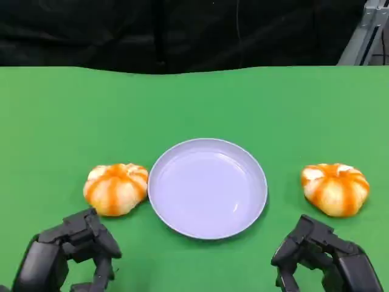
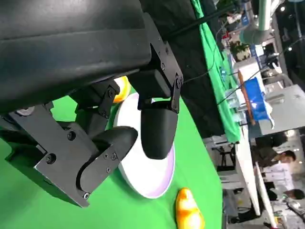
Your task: Grasp the bread from the table and place it into the plate.
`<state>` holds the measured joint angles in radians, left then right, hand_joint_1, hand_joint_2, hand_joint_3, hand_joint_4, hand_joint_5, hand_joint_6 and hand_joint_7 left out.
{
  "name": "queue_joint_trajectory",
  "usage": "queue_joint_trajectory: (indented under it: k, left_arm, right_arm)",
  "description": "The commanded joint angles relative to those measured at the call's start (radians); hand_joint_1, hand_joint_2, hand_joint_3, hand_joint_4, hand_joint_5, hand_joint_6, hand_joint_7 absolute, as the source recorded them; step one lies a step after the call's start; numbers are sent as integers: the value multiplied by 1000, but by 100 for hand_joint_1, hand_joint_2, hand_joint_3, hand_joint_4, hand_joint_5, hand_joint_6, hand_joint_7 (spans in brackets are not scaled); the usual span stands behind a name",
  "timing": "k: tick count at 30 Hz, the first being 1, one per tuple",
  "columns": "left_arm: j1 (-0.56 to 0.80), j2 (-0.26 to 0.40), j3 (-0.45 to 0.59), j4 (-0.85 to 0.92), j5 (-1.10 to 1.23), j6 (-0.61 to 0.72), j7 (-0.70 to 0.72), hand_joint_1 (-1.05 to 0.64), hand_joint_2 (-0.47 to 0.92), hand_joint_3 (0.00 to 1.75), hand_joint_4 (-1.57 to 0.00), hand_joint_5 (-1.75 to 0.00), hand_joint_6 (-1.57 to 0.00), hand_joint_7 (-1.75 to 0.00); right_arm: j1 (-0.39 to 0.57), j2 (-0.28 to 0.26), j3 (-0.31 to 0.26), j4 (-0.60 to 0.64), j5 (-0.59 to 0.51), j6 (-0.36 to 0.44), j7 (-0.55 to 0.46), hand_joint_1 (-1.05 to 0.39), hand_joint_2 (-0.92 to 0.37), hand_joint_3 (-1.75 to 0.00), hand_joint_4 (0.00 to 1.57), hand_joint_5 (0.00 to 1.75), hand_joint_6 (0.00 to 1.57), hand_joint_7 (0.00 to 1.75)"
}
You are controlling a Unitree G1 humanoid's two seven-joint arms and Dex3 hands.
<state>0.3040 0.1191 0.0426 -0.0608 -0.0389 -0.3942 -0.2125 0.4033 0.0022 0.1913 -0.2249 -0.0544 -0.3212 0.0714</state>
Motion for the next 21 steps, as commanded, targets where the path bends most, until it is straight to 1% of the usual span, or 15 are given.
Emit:
queue_joint_trajectory:
  k: [1,2,3,4,6,9,12,14,16,17,18,21]
  left_arm:
    - [-26,49,1,-58,199,50,78,-23,59,83,-66,-111,-84,-45]
    - [-32,56,-3,-70,244,66,93,-29,67,62,-62,-98,-80,-33]
    - [-36,60,-5,-79,274,78,104,-33,79,35,-62,-85,-80,-21]
    - [-50,71,-12,-100,348,109,121,-34,84,24,-62,-81,-81,-16]
    - [-76,88,-27,-133,464,166,143,-47,88,8,-53,-67,-68,-4]
    - [-118,105,-54,-161,598,246,162,-54,89,3,-44,-61,-57,0]
    - [-158,120,-85,-175,715,319,167,-58,90,1,-35,-59,-48,0]
    - [-184,129,-108,-175,776,357,166,-59,90,1,-33,-59,-47,0]
    - [-221,145,-141,-162,859,394,171,-60,91,1,-30,-58,-42,0]
    - [-242,148,-159,-147,897,412,177,-60,91,1,-29,-58,-41,0]
    - [-253,149,-170,-138,917,423,181,-59,91,1,-25,-64,-40,0]
    - [-280,151,-198,-118,958,457,190,-59,91,0,-20,-69,-39,0]
  right_arm:
    - [-5,-2,-1,-8,3,6,-3,-5,-38,-133,65,169,67,148]
    - [-7,-1,-1,-6,2,5,-4,-5,-38,-133,65,169,67,148]
    - [-8,-1,-1,-5,2,4,-4,-5,-38,-133,65,169,67,149]
    - [-11,1,-1,-3,6,5,-2,-5,-38,-133,65,170,67,149]
    - [-14,3,1,-2,6,9,-3,-4,-37,-134,65,171,67,150]
    - [-13,7,4,-7,2,17,-7,-4,-37,-135,65,171,66,151]
    - [-11,8,5,-11,-6,17,-14,-4,-36,-136,65,171,66,151]
    - [-9,8,7,-12,-7,17,-16,-4,-36,-137,66,170,66,151]
    - [-5,6,8,-17,-10,23,-18,-4,-36,-137,66,170,66,151]
    - [-3,6,8,-21,-9,26,-18,-4,-36,-136,66,170,66,150]
    - [-1,6,8,-23,-8,27,-18,-3,-36,-137,66,169,66,150]
    - [2,4,8,-23,-7,25,-18,-2,-36,-137,66,169,66,149]
